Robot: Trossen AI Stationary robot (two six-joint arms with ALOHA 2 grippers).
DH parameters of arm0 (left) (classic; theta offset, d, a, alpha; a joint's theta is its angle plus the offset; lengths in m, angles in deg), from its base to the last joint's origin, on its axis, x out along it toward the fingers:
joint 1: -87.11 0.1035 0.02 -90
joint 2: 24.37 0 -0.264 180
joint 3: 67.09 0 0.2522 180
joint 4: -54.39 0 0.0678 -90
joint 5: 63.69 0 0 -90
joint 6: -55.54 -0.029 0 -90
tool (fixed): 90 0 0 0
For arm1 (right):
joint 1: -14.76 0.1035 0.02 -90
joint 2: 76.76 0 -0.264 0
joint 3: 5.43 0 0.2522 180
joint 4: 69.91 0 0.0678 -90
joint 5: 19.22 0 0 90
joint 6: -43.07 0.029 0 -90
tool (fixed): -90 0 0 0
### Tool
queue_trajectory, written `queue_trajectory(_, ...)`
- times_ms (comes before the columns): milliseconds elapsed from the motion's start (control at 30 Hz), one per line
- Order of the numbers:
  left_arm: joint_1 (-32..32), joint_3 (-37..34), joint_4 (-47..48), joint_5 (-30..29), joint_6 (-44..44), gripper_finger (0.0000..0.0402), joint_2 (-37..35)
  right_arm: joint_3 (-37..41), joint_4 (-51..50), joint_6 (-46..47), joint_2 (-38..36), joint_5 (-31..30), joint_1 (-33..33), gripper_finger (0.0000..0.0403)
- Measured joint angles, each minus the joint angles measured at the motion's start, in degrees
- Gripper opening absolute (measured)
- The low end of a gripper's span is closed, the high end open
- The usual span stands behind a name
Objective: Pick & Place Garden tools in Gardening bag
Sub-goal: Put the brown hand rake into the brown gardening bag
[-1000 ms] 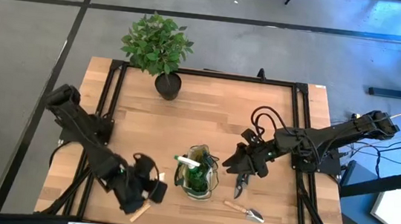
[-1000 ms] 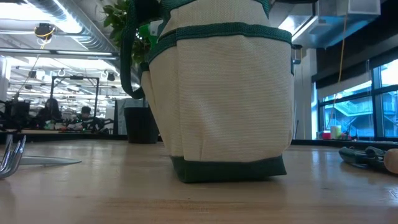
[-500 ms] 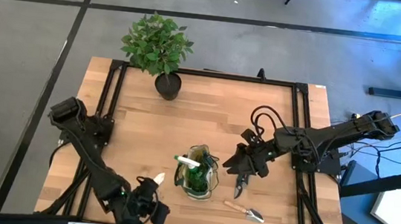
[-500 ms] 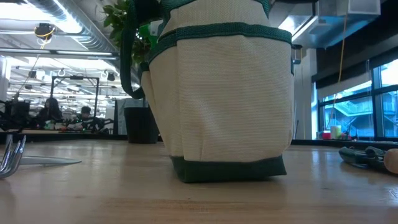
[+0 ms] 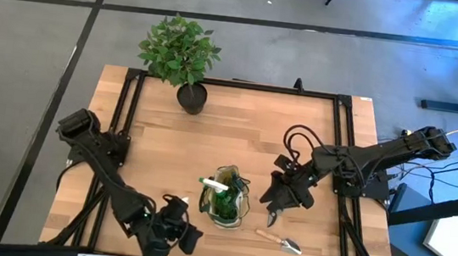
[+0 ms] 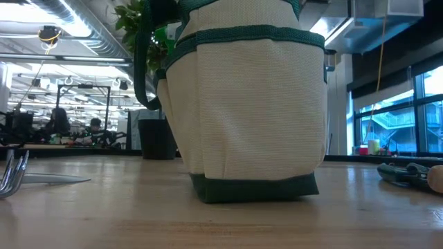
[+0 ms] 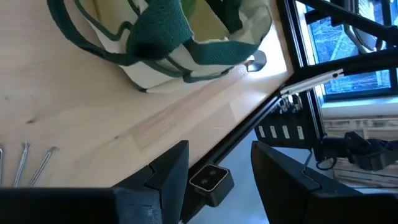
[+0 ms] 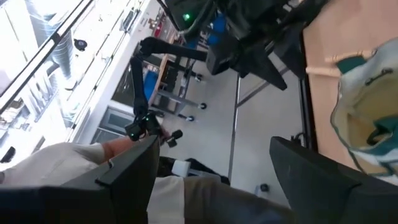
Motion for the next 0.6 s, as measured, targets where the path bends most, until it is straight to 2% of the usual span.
queue_trajectory(167, 0.22, 0.17, 0.58, 2.31, -5.42, 0.0168, 0.00, 0.00, -1.53, 0.59, 0.00, 0.14, 0.04, 0.0307)
queue_trajectory(300, 0.42, 3.01, 4.00, 2.59, -9.71, 0.0167, -0.02, 0.00, -3.08, 0.60, 0.00, 0.22, 0.04, 0.0307)
queue_trajectory(467, 0.97, 7.86, 10.11, 3.20, -14.62, 0.0148, -0.06, 0.00, -3.25, 0.20, 0.00, 0.22, 0.04, 0.0307)
queue_trajectory(600, 0.84, 10.00, 12.05, 5.94, -19.13, 0.0132, -0.07, 0.00, -3.25, -0.10, 0.00, 0.24, 0.04, 0.0307)
